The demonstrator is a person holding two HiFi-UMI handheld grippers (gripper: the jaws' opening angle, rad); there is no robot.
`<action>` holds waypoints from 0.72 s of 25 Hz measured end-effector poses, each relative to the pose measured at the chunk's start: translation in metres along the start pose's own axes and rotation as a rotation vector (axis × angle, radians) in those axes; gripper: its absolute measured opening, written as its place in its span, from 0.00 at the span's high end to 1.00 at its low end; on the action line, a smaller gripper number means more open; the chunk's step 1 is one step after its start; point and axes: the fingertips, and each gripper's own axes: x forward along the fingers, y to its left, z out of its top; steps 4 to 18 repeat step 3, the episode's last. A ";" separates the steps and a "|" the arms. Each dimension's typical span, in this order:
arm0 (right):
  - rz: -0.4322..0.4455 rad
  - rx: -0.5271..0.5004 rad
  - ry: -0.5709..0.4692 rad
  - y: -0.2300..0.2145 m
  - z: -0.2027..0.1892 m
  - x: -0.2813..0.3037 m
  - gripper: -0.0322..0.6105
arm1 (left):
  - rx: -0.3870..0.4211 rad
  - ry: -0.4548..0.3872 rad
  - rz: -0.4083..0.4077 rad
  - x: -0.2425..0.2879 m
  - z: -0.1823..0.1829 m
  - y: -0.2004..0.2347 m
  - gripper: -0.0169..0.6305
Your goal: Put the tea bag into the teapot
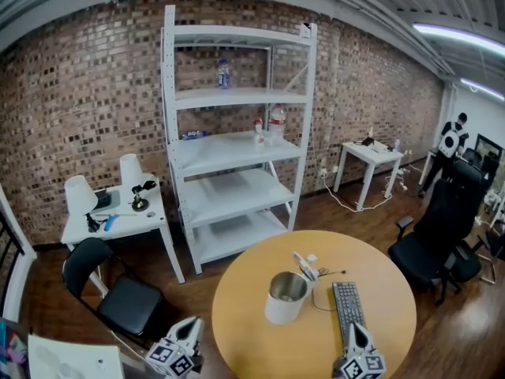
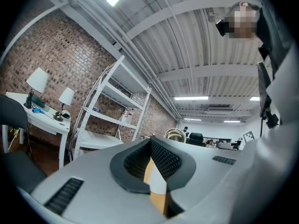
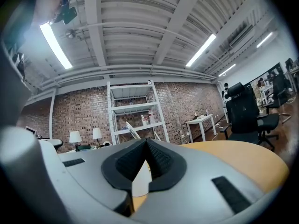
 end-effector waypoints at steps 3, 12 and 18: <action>-0.002 0.005 -0.011 0.000 0.002 0.005 0.94 | 0.009 -0.006 -0.016 0.008 0.007 -0.002 0.98; -0.002 0.005 -0.011 0.000 0.002 0.005 0.94 | 0.009 -0.006 -0.016 0.008 0.007 -0.002 0.98; -0.002 0.005 -0.011 0.000 0.002 0.005 0.94 | 0.009 -0.006 -0.016 0.008 0.007 -0.002 0.98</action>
